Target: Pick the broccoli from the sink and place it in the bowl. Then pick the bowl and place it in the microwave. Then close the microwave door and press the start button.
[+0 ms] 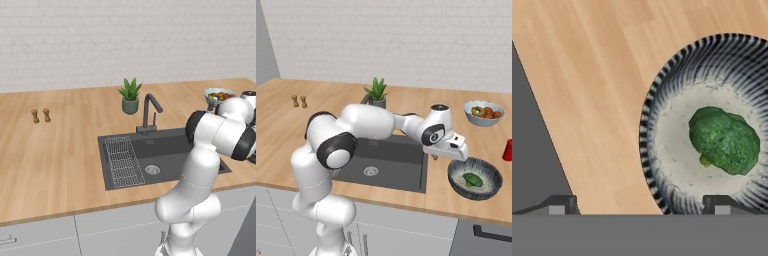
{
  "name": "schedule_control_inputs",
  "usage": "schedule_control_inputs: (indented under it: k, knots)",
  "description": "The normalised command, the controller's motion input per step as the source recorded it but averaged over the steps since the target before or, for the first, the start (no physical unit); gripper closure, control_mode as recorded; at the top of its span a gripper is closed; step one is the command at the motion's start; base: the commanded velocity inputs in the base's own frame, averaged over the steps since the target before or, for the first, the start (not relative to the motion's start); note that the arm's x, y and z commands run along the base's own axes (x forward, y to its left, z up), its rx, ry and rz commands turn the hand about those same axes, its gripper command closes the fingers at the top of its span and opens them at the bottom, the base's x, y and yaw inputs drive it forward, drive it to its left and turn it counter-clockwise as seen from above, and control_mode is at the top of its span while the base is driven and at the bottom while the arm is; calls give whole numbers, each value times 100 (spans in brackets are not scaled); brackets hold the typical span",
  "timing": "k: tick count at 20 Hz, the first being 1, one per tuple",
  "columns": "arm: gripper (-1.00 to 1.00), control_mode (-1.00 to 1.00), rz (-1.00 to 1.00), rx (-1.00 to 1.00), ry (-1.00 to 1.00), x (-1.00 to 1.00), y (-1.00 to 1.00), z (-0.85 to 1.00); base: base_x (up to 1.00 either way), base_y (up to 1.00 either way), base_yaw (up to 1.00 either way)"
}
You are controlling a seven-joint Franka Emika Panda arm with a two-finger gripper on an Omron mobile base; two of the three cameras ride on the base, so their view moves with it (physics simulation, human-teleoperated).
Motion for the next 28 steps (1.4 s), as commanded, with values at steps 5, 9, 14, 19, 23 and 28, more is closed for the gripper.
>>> schedule_control_inputs:
  k: [5, 9, 14, 19, 23, 28]
  knots:
    - [-100, -100, 6, 1, 2, 15, -15, -18, 0, 0, 0]
    - [-100, -100, 6, 2, 2, 12, -26, -14, 0, 0, 0]
    - [-100, -100, 4, 0, 3, 4, -4, -17, 0, 0, 0]
    - [-100, -100, 4, 0, 1, 0, -9, -25, 0, 0, 0]
    - [-100, -100, 4, 0, 0, 0, -13, -25, 0, 0, 0]
    - [100, -100, 3, 0, 2, 5, 0, -36, 0, 0, 0]
